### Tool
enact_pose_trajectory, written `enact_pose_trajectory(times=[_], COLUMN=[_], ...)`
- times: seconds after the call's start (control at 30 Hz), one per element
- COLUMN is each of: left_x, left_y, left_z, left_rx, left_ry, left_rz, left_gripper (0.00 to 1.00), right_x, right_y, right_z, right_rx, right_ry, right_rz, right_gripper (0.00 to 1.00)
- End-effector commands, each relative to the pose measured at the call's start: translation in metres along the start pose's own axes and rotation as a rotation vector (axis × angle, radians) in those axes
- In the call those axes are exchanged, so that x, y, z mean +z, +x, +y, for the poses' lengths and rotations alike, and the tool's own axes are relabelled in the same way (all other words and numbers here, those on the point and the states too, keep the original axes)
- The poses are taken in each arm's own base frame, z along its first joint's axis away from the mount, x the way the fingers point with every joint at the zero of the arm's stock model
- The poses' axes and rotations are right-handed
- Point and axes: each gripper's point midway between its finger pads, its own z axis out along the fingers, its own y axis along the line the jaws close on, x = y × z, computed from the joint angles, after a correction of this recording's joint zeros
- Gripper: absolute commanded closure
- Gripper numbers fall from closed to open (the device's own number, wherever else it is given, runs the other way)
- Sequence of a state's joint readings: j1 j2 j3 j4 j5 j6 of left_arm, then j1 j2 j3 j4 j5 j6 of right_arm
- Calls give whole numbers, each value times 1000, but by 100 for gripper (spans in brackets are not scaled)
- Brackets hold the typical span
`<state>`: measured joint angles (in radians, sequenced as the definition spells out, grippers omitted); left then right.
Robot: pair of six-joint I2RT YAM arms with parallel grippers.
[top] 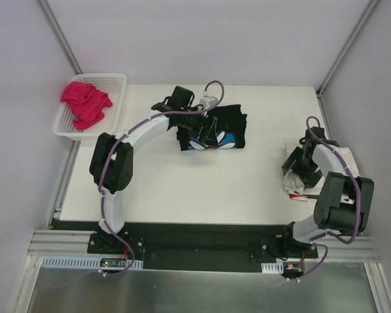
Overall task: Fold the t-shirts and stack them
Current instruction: Put the neatly folded tshirt into the corner of the board with both arms
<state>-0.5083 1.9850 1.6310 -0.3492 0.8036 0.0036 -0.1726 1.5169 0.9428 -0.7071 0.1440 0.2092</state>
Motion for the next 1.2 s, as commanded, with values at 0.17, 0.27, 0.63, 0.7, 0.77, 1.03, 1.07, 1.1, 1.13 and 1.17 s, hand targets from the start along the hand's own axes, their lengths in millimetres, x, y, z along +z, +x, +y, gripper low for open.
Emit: enact_pose_trajectory(times=[0.17, 0.27, 0.63, 0.7, 0.77, 1.03, 1.07, 1.1, 1.13, 1.17], left_x=[-20, -23, -19, -18, -18, -13, -13, -12, -13, -14], left_y=[-21, -21, -13, -11, -10, -8, -8, -9, -10, -11], left_z=[-9, -12, -8, -7, -8, -8, -7, -6, -5, -3], left_rx=[81, 88, 72, 69, 67, 41, 42, 40, 39, 35], left_ry=[18, 16, 16, 19, 25, 43, 42, 35, 31, 23], left_rz=[-36, -36, -19, -16, -14, -5, -4, -5, -7, -10], left_gripper=[1, 1, 1, 1, 1, 1, 1, 1, 1, 1], right_x=[-117, -153, -128, -111, -101, -54, -49, -44, -35, -31], right_y=[-72, -86, -137, -143, -146, -143, -141, -139, -133, -131], right_z=[20, 10, -51, -55, -65, -87, -84, -81, -76, -73], right_rx=[8, 21, 152, 169, 190, 198, 207, 210, 205, 202], right_ry=[-217, -206, 68, 83, 110, 238, 226, 216, 196, 184], right_rz=[-427, -537, -596, -587, -562, -444, -435, -418, -387, -377], right_gripper=[19, 20, 39, 63, 90, 99, 99, 99, 99, 99])
